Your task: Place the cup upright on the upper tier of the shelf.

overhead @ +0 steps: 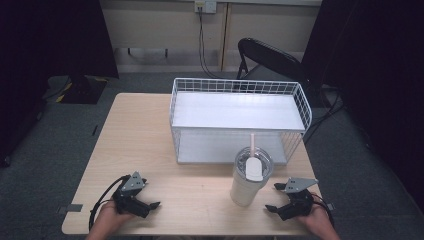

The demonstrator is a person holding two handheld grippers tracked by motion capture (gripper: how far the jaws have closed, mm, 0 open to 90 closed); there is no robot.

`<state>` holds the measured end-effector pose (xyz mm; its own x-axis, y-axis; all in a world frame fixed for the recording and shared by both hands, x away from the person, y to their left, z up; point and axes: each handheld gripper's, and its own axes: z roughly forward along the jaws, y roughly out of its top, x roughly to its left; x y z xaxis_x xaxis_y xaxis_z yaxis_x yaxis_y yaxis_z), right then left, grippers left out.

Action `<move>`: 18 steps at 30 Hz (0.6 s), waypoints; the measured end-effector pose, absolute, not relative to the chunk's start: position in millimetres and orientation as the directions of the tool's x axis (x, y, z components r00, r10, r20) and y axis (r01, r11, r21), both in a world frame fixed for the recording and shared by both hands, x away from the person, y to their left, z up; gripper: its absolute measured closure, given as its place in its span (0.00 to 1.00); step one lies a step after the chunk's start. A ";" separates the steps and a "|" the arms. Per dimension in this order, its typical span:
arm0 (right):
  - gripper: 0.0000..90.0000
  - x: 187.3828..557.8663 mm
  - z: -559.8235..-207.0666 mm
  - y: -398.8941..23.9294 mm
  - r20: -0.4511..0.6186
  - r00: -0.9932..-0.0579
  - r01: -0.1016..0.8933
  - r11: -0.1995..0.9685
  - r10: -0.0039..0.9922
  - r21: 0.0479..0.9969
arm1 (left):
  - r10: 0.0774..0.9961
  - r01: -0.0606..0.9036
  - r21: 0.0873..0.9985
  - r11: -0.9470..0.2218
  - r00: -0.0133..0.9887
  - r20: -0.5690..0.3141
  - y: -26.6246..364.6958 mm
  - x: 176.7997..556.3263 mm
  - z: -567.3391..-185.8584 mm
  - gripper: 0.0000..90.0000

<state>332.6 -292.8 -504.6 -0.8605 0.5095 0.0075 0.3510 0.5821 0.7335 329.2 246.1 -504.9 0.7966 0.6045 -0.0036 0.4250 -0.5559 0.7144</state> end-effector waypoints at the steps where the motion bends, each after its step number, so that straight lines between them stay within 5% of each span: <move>1: 0.15 332.5 -504.5 -292.4 0.008 -0.858 0.354 0.580 0.514 0.734 | 0.605 0.425 0.715 -0.555 0.796 -0.004 246.1 329.0 -504.9 0.02; 18: 0.15 326.9 -481.2 -280.0 0.084 -0.837 0.377 0.458 0.540 0.805 | 0.605 0.427 0.715 -0.553 0.796 -0.008 246.5 328.3 -505.0 0.02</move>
<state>326.9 -280.0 -481.2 -0.8371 0.5405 0.0842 0.3769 0.4583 0.8049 328.3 246.5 -505.0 0.7959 0.6053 -0.0076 0.4275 -0.5531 0.7151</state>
